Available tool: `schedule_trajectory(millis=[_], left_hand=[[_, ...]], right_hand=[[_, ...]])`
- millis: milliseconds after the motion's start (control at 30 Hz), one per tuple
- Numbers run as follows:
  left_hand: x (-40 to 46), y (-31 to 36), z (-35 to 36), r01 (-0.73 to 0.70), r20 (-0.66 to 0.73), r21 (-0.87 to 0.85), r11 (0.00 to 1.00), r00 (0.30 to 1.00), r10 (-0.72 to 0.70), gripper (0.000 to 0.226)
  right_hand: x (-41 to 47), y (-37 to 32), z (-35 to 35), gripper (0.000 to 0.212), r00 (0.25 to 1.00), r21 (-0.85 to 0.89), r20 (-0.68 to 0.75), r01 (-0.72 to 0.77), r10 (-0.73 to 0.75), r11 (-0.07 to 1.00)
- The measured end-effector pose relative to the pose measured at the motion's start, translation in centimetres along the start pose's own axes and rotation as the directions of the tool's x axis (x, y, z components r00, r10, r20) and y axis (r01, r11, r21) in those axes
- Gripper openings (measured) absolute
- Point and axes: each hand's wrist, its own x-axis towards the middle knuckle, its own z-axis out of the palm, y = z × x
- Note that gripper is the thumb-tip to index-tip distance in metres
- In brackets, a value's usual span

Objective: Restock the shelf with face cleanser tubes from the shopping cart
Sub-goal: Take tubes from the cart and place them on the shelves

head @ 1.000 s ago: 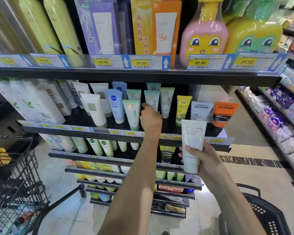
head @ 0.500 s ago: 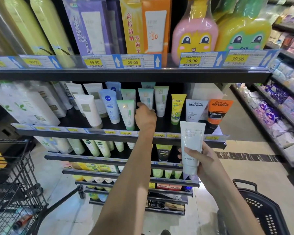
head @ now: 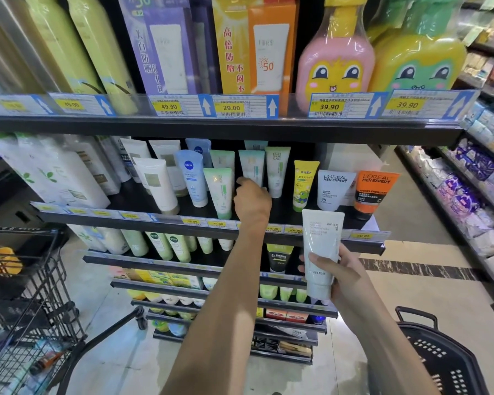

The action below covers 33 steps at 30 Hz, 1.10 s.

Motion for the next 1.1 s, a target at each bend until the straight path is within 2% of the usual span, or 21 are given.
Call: schedule_trajectory(millis=[233,333,433,800,967,1100], left_hand=[[-3.0,-0.8,-0.3,-0.067,-0.045,0.143,0.987,0.996,0.074,0.044],[-3.2,-1.3,-0.5,-0.077,-0.045,0.186,0.980,0.995,0.087,0.050],[-3.1,-0.9,-0.5,-0.092,-0.017,0.191,0.977,0.995,0.097,0.056],[-1.0,-0.3,-0.3,-0.014,-0.026,0.090,0.996,1.000,0.016,0.046],[-0.4,-0.3,-0.3,-0.012,-0.034,0.116,0.993,0.999,0.016,0.031],[-0.1,-0.4,-0.2,-0.022,-0.028,0.170,0.985,0.999,0.027,0.029]], right_hand=[[-0.3,0.1,0.3,0.041,1.000,0.014,0.018,-0.023,0.023,1.000],[-0.4,0.3,0.3,0.045,0.998,0.038,0.033,-0.053,0.052,0.998],[-0.5,0.5,0.4,0.045,0.997,0.036,0.038,-0.066,0.064,0.997],[-2.4,2.0,-1.4,0.062,0.993,0.007,-0.025,-0.117,0.117,0.993],[-2.9,1.9,-2.0,0.062,0.991,0.012,-0.043,-0.125,0.126,0.992],[-3.0,1.5,-2.2,0.065,0.993,-0.002,-0.043,-0.114,0.114,0.993]])
